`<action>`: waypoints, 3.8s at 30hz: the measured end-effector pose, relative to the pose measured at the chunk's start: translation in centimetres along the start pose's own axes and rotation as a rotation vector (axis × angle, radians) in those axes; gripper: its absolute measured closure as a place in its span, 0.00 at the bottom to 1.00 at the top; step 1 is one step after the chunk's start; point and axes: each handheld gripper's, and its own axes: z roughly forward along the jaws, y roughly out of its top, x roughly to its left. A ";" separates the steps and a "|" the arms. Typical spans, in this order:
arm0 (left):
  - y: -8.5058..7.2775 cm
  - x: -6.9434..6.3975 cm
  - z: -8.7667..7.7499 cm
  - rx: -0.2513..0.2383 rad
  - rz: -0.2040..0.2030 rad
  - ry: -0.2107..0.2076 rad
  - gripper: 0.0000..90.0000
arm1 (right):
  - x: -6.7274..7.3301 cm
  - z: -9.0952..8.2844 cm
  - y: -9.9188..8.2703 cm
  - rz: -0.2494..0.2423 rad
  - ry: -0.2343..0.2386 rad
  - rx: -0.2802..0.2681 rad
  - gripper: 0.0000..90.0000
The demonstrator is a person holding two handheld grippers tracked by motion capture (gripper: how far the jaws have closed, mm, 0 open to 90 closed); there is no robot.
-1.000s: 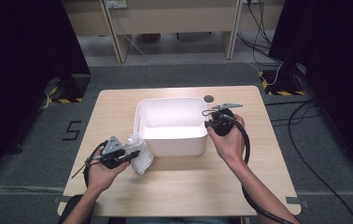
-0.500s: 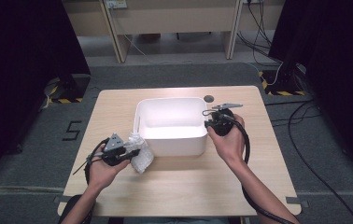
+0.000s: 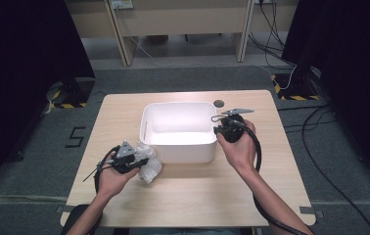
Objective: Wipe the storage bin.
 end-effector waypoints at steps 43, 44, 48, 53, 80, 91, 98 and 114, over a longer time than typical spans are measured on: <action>2.0 -1.5 1.1 -0.010 0.018 -0.005 0.87 | 0.7 0.1 -0.1 -0.014 0.001 -0.015 0.85; 2.2 -1.6 0.9 -0.011 0.025 -0.006 0.87 | 0.7 0.1 -0.1 -0.018 -0.001 -0.016 0.85; 2.8 -1.8 0.3 -0.028 0.031 -0.007 0.87 | 0.8 0.1 -0.1 -0.021 0.001 -0.013 0.85; 3.3 -1.9 0.0 -0.034 0.038 -0.007 0.87 | 0.8 0.1 -0.1 -0.021 0.001 -0.012 0.85; 4.2 -2.9 0.9 -0.021 0.081 -0.013 0.87 | 0.8 0.1 -0.1 -0.029 0.009 -0.016 0.85; 3.2 -3.2 2.4 0.014 0.104 -0.002 0.87 | 0.8 0.1 -0.1 -0.035 0.012 -0.021 0.85; 2.5 -3.2 3.2 0.034 0.114 0.007 0.87 | 0.9 0.1 -0.1 -0.035 0.015 -0.022 0.85; 2.3 -3.3 4.2 0.041 0.120 0.013 0.87 | 1.0 0.0 -0.1 -0.042 0.014 -0.028 0.85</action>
